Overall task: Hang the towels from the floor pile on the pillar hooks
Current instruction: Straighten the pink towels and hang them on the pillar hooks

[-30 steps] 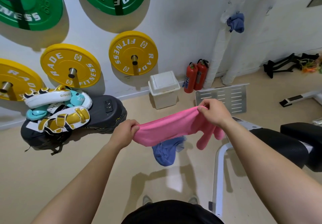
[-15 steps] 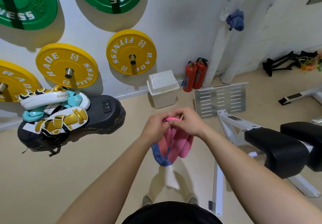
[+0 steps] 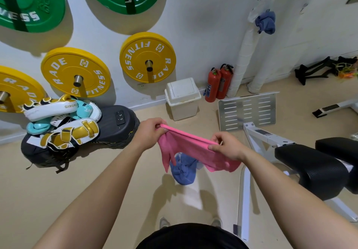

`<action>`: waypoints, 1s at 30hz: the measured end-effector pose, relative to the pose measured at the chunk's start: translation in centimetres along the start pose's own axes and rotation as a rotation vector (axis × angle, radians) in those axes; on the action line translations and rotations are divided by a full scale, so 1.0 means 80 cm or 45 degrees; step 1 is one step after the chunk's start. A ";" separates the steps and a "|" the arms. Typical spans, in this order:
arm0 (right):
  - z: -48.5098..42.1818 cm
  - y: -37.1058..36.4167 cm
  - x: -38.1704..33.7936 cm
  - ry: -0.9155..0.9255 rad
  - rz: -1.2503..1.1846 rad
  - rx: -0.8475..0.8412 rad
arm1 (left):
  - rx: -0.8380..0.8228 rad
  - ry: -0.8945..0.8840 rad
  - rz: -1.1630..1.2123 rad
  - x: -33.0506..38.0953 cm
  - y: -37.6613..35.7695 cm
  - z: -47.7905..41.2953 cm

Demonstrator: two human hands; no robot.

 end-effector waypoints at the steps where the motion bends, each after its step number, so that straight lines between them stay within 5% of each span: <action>1: -0.001 0.006 0.007 -0.017 0.020 0.003 | 0.007 0.024 -0.018 -0.009 0.004 -0.003; 12: -0.009 0.070 0.039 -0.216 0.135 0.280 | -0.021 0.184 -0.091 -0.043 -0.011 -0.019; 30: -0.010 0.078 -0.036 -0.240 -0.359 0.161 | -0.108 0.204 0.452 0.111 -0.112 -0.014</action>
Point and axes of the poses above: each hand's wrist, its own z-axis away from the middle knuckle, its own y-axis out of the back of the hand, x = y × z, the point moved 10 cm from there along -z, towards the middle knuckle, and after that the axes turned 13 degrees about x, right-handed, at the moved point
